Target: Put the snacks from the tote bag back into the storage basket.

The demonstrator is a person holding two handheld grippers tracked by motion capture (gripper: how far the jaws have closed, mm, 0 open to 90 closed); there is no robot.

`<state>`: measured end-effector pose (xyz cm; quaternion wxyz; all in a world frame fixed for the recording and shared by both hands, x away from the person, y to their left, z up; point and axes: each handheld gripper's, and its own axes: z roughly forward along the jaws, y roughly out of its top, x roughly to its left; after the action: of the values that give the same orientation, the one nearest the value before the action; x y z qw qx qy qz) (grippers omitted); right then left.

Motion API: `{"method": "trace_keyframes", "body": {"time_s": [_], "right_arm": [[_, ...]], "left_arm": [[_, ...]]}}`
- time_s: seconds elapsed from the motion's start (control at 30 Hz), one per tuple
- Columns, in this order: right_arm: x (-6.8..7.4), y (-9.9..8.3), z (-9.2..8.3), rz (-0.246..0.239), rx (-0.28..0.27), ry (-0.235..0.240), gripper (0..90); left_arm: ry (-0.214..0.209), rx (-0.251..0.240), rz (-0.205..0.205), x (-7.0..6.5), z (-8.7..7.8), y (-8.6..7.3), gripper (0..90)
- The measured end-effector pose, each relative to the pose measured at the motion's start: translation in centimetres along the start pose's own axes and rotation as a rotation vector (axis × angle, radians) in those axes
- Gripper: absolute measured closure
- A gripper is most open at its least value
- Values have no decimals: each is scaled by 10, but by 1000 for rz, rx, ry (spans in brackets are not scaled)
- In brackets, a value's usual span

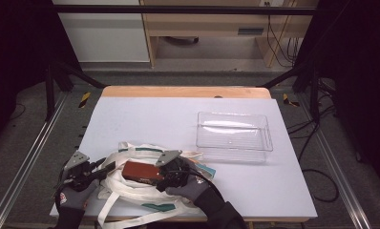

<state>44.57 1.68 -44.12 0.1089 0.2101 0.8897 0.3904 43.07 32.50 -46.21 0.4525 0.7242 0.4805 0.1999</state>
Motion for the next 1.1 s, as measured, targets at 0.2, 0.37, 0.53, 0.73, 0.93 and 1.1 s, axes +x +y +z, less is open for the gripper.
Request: {"method": "trace_keyframes", "body": {"time_s": [0.2, 0.37, 0.53, 0.73, 0.93, 1.1], "right_arm": [[-4, 1, 4, -12, 16, 33, 346], [-4, 1, 13, -57, 48, 24, 334], [-3, 4, 13, -76, 68, 32, 371], [-2, 10, 2, -113, 84, 40, 417], [-7, 22, -26, -79, 4, 55, 429], [-12, 29, -52, -65, -35, 27, 435]], "left_arm": [[-8, 4, 6, 0, 0, 0, 581], [-2, 10, 13, -2, 0, 1, 632], [-3, 11, 9, -2, 0, 1, 645], [0, 8, 8, -1, 0, 0, 628], [4, 13, 6, -1, 1, 0, 625], [7, 10, 6, -2, 1, 0, 614]]}}
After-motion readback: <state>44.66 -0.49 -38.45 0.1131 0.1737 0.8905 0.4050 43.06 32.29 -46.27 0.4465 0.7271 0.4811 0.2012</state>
